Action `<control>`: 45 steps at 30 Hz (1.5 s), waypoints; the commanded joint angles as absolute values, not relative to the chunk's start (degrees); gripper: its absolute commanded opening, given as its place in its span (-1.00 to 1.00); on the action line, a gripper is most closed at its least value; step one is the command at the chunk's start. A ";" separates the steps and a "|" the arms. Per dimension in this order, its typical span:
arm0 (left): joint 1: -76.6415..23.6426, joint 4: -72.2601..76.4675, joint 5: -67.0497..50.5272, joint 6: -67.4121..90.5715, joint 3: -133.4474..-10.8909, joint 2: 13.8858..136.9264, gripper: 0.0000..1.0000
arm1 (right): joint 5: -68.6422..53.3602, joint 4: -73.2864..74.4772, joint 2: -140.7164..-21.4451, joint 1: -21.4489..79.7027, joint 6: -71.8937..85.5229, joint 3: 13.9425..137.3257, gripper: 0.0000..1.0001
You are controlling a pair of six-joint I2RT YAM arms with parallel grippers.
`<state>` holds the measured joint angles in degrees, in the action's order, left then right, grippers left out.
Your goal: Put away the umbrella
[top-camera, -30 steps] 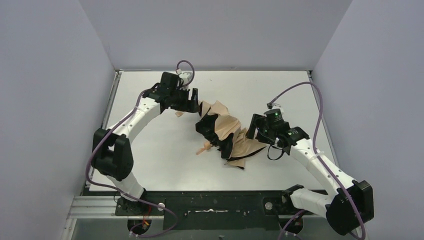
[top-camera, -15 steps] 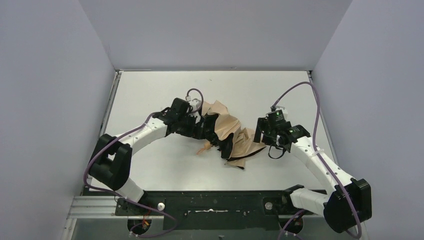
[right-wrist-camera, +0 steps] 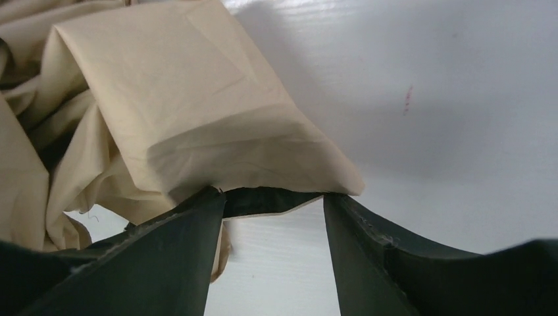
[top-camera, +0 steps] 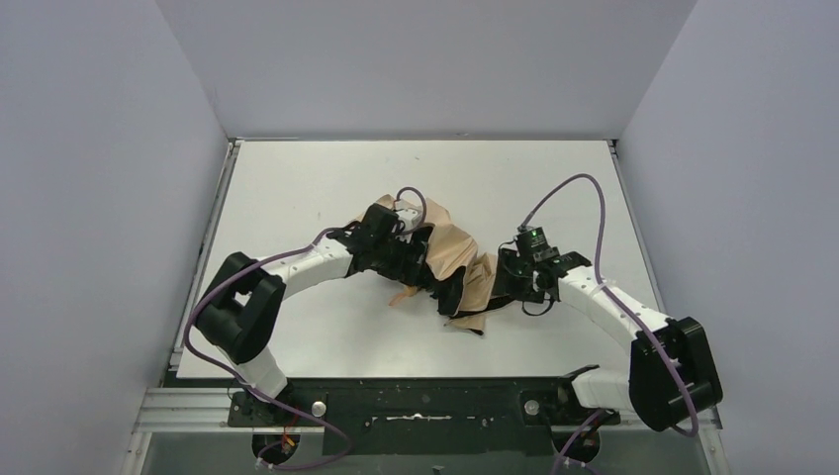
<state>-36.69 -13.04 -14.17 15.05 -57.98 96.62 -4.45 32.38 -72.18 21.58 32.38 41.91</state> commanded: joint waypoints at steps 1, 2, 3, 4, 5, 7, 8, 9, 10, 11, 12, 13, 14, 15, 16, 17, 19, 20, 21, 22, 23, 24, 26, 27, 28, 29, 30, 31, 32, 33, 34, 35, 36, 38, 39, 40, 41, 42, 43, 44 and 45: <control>-37.07 -9.95 -14.94 14.55 -57.93 96.75 0.61 | -9.69 23.01 -74.18 24.94 35.93 39.87 0.15; -37.09 -9.87 -14.80 14.66 -57.68 96.69 0.59 | -10.39 21.45 -74.63 26.38 37.05 39.37 0.15; -37.09 -9.92 -14.46 14.71 -57.58 96.48 0.55 | -11.57 19.34 -74.81 27.71 38.18 38.85 0.14; -37.09 -10.26 -13.88 14.76 -57.61 96.17 0.53 | -12.74 16.89 -74.69 29.09 39.71 38.01 0.14; -37.09 -10.61 -13.24 14.76 -57.76 95.73 0.52 | -13.73 14.49 -74.33 30.36 41.44 37.19 0.13; -37.00 -11.57 -11.61 14.62 -58.20 94.81 0.51 | -16.77 9.10 -73.42 31.98 45.35 35.25 0.12; -36.93 -12.20 -10.73 14.46 -58.61 94.42 0.51 | -18.55 6.10 -72.74 32.57 47.23 34.26 0.12; -36.85 -12.86 -9.96 14.22 -59.13 93.94 0.51 | -19.80 3.69 -71.95 32.94 48.92 33.02 0.12; -36.70 -13.39 -9.33 13.97 -59.51 93.56 0.52 | -20.61 2.13 -70.89 33.30 49.92 32.54 0.13; -36.55 -13.82 -8.72 13.82 -59.91 93.04 0.53 | -21.13 1.58 -69.55 33.43 50.18 32.30 0.16; -36.37 -14.29 -8.18 13.64 -60.20 92.45 0.54 | -21.25 1.88 -68.09 33.40 49.88 32.42 0.18; -36.20 -14.58 -7.76 13.62 -60.42 91.89 0.56 | -20.60 3.57 -66.13 33.38 48.84 32.89 0.19; -35.95 -14.87 -7.38 13.62 -60.54 91.13 0.57 | -19.16 6.43 -64.12 33.35 47.41 33.65 0.19; -35.80 -14.96 -7.11 13.58 -60.43 90.33 0.57 | -17.05 9.96 -62.20 33.39 45.74 34.85 0.20; -35.65 -15.00 -6.92 13.62 -60.20 89.30 0.58 | -14.35 14.26 -60.33 33.35 44.20 36.13 0.20; -35.60 -15.05 -6.72 13.69 -59.90 88.35 0.59 | -11.20 18.58 -58.87 33.34 42.52 37.78 0.21; -35.67 -15.20 -6.46 13.85 -59.18 86.52 0.60 | -2.25 29.26 -56.77 33.10 39.92 41.21 0.21; -35.73 -15.26 -6.54 14.13 -58.70 85.81 0.61 | 0.75 32.52 -56.29 32.79 38.64 42.77 0.21; -35.82 -15.29 -6.65 14.41 -58.09 84.91 0.61 | 3.93 35.20 -55.87 32.37 37.58 44.01 0.21; -36.04 -15.18 -6.68 14.80 -57.29 84.18 0.61 | 5.95 37.02 -55.57 31.81 36.33 45.10 0.21; -36.30 -14.94 -6.60 15.23 -56.39 83.41 0.60 | 7.60 38.18 -55.29 31.09 35.25 46.01 0.21; -36.50 -14.68 -6.55 15.80 -55.31 82.70 0.60 | 8.81 38.85 -55.25 30.13 34.34 46.73 0.21; -36.81 -13.95 -6.06 17.47 -52.93 80.88 0.53 | 9.30 39.00 -56.30 26.04 32.67 48.48 0.21; -36.90 -13.37 -5.33 18.85 -51.46 79.93 0.49 | 8.37 38.33 -57.35 23.81 31.71 49.12 0.21; -36.99 -12.72 -4.56 20.45 -49.92 79.03 0.43 | 7.13 37.27 -59.07 21.59 30.85 49.83 0.21; -37.00 -11.95 -3.86 21.73 -47.77 78.11 0.36 | 5.75 35.96 -61.18 19.76 29.98 50.62 0.21; -37.00 -11.50 -3.24 22.81 -46.39 77.36 0.31 | 4.46 34.51 -63.40 18.58 29.19 51.55 0.20; -37.13 -11.44 -2.47 23.86 -45.25 76.74 0.26 | 3.02 33.02 -66.26 18.02 28.39 52.77 0.20; -37.17 -11.50 -1.78 24.77 -44.35 76.25 0.22 | 2.70 32.00 -69.36 17.81 27.69 54.21 0.19; -37.25 -11.82 -1.26 25.41 -43.62 75.97 0.16 | 2.53 31.20 -72.47 17.78 27.06 55.82 0.17; -37.41 -12.27 -0.63 26.01 -43.04 75.72 0.10 | 2.28 29.95 -75.75 17.69 26.41 57.40 0.15; -37.78 -12.61 -0.46 26.49 -42.56 75.60 0.04 | 1.98 29.09 -78.86 17.59 25.88 59.09 0.12; -38.21 -12.73 0.97 26.87 -42.08 75.60 -0.02 | 1.39 28.38 -82.30 17.38 25.49 60.86 0.07; -39.27 -11.91 1.86 27.92 -41.19 76.01 -0.12 | -1.10 26.84 -88.69 16.77 24.45 64.63 -0.05; -39.86 -11.30 1.98 28.15 -41.02 76.55 -0.19 | -2.50 26.40 -91.74 16.59 24.05 66.57 -0.10; -40.50 -10.76 2.18 28.37 -41.09 77.31 -0.25 | -3.40 25.88 -95.50 16.53 23.62 68.69 -0.15; -41.09 -10.40 2.39 28.82 -41.31 78.22 -0.32 | -4.25 25.50 -97.94 16.48 23.21 70.58 -0.21; -41.61 -9.80 2.32 28.97 -41.64 79.20 -0.40 | -5.22 25.39 -100.35 16.38 22.81 72.52 -0.27; -42.19 -9.17 2.33 29.11 -42.00 80.20 -0.44 | -6.29 25.38 -102.60 16.37 22.49 74.63 -0.32; -42.74 -8.37 2.55 29.36 -42.35 81.32 -0.46 | -7.95 25.13 -104.80 16.35 22.22 76.29 -0.36; -43.11 -7.61 2.48 29.58 -42.75 82.47 -0.48 | -10.23 25.03 -106.84 16.36 22.05 78.51 -0.40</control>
<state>-41.36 -13.10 1.02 27.49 -40.64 79.15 -3.60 28.36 -102.06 16.80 24.71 71.16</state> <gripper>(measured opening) 0.284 0.333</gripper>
